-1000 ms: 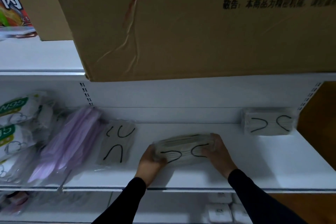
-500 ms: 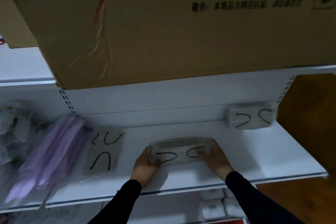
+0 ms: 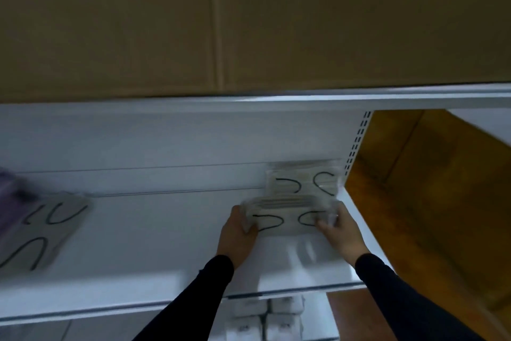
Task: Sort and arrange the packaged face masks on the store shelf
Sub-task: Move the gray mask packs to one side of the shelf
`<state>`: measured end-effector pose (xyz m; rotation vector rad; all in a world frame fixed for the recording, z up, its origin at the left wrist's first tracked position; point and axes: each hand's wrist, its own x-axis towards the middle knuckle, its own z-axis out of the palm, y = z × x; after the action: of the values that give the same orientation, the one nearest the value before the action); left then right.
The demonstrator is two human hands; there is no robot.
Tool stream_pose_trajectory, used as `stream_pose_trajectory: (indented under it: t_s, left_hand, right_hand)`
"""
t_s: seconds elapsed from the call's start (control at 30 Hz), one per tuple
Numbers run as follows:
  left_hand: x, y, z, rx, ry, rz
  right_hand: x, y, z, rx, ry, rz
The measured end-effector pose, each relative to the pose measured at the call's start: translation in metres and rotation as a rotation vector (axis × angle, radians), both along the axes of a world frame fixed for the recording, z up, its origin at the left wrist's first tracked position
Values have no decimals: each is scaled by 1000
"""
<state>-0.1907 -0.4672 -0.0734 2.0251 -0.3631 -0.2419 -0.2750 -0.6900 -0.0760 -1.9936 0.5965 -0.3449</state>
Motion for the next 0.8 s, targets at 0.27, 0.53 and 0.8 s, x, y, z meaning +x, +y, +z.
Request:
stream_pose_trajectory:
  t_s: [0.27,0.53,0.8]
  left_hand:
    - [17,-91,-8,53,-28,197]
    - [34,-110,-16,109,28,323]
    - [40,-120,-21,134,26,277]
  right_hand:
    - [11,-79,4,20,-77,87]
    - [36,-102,-5,-6,72,101]
    - [71,-126,-56,122,27,135]
